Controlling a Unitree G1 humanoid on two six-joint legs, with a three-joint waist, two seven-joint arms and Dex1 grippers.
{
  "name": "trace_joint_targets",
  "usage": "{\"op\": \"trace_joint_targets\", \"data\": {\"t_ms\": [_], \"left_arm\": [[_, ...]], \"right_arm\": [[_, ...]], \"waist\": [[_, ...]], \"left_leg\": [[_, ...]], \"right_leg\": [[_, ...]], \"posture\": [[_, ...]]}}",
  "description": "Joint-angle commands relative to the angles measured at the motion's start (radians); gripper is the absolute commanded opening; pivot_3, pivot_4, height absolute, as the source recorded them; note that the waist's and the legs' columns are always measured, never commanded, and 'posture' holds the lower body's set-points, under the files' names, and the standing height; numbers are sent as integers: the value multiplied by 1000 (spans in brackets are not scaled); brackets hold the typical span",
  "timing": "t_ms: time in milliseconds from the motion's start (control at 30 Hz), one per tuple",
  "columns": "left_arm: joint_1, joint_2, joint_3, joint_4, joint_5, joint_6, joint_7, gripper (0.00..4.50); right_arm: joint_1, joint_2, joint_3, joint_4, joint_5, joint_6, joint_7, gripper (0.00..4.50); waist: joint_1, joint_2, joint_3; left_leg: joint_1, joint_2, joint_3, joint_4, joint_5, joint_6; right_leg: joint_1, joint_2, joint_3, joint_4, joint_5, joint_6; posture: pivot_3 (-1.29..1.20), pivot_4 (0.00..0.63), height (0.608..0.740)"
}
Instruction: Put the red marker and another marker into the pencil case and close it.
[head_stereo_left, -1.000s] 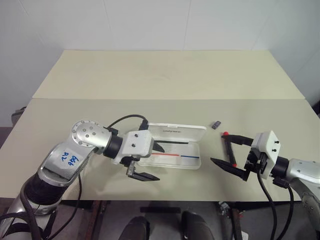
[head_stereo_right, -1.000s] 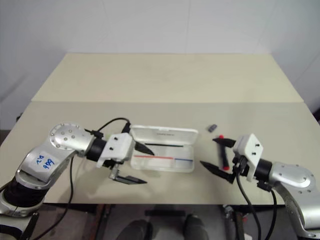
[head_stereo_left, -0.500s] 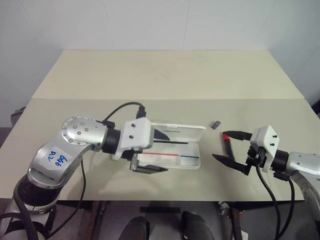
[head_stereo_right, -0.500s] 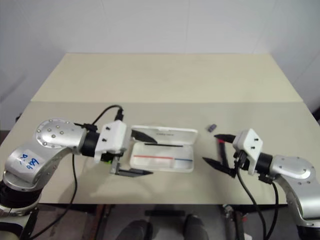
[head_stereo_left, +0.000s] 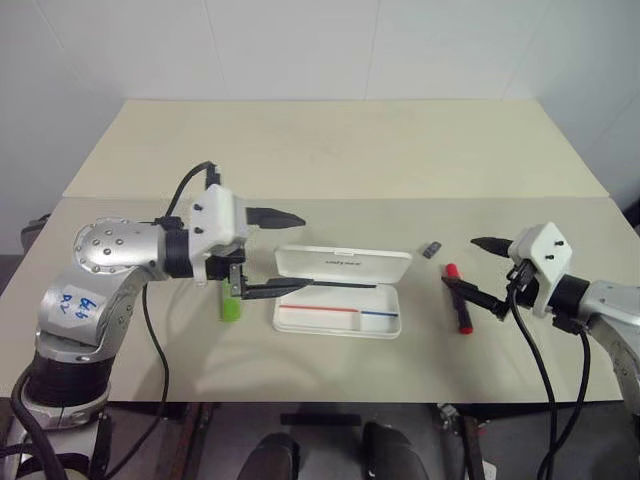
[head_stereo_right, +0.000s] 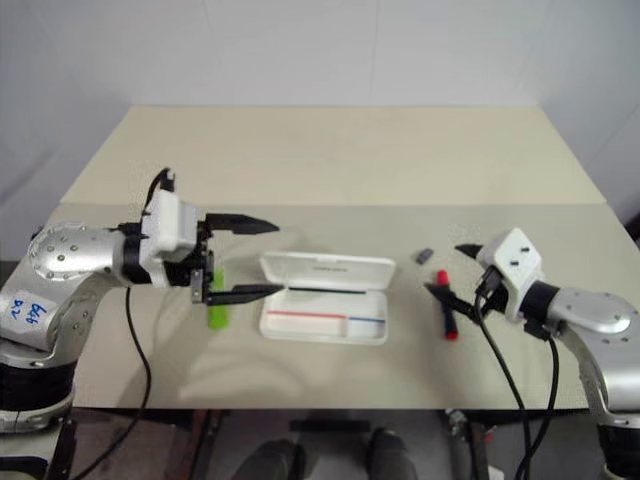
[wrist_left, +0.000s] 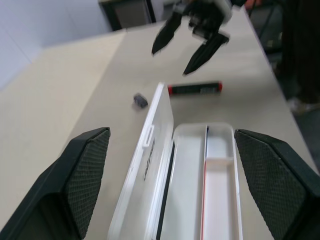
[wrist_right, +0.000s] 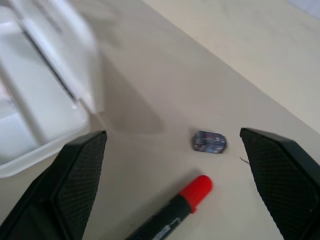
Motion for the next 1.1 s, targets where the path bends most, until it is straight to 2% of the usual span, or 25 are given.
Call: {"op": "trace_joint_targets", "data": {"t_ms": [33,233,400,767,1100], "left_arm": [[38,-37,71,21,-70,-93,-27,4212],[71,-111,76,18,-181,-128,-56,4212],[94,-108,-23,25,-86,-182,-72,4212],[51,-150,-168,20,-20,-149,-2,4212],[6,-176,-252,43,63,-133,59,4212]], "right_arm": [[-12,-17,-34,-77,10,85,-58,4500],[4,-12,-52,-180,30,242,-140,4500],[-10,21,-38,-255,38,428,-254,4500],[-21,66,-26,-298,29,549,-351,4500],[-36,120,5,-338,26,666,-430,4500]], "waist": [[1,0,0],[2,0,0],[2,0,0],[2,0,0],[1,0,0]], "left_leg": [[0,0,0,0,0,0],[-2,0,0,0,0,0],[-1,0,0,0,0,0],[-2,0,1,0,-1,1],[-2,0,1,0,-1,1]], "right_leg": [[0,0,0,0,0,0],[-1,0,0,-1,0,0],[-1,0,0,0,0,0],[-1,0,0,0,0,0],[-1,0,0,0,0,0]], "posture": [[0,150,740],[0,150,740],[0,150,740],[0,150,740],[0,150,740]]}}
